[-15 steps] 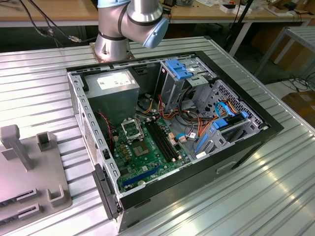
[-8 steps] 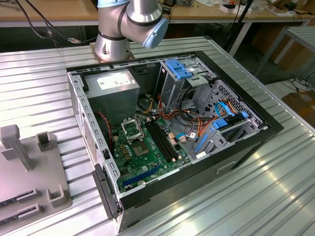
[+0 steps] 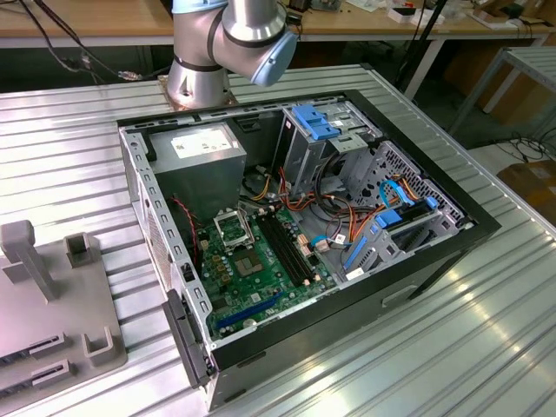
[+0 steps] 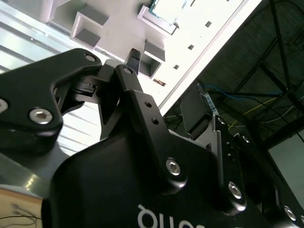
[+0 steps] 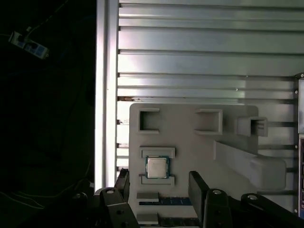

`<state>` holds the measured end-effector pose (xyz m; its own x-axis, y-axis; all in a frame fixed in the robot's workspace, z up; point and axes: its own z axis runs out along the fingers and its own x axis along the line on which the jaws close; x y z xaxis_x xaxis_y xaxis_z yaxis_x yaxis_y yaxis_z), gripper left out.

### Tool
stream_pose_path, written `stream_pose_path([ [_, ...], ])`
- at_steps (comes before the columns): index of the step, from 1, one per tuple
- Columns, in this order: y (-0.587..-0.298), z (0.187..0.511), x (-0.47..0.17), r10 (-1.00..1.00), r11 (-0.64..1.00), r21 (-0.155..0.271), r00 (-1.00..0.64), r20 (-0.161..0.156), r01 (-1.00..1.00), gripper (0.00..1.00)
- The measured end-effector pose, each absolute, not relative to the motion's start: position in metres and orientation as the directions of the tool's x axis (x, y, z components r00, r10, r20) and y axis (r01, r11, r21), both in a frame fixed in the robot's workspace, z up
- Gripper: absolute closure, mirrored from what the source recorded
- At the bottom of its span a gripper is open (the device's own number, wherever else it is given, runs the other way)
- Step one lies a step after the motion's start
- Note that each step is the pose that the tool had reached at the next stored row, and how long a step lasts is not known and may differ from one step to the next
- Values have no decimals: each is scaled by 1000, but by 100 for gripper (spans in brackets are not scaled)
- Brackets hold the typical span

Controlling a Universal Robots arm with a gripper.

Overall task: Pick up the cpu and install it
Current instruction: 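Pick up the cpu and move it towards the insertion slot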

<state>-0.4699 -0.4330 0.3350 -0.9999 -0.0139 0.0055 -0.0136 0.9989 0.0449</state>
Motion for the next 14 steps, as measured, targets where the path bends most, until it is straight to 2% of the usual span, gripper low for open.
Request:
stream_pose_path([
  [14,-436,312,-470,-14,999,30,-1000,6,-14,38],
])
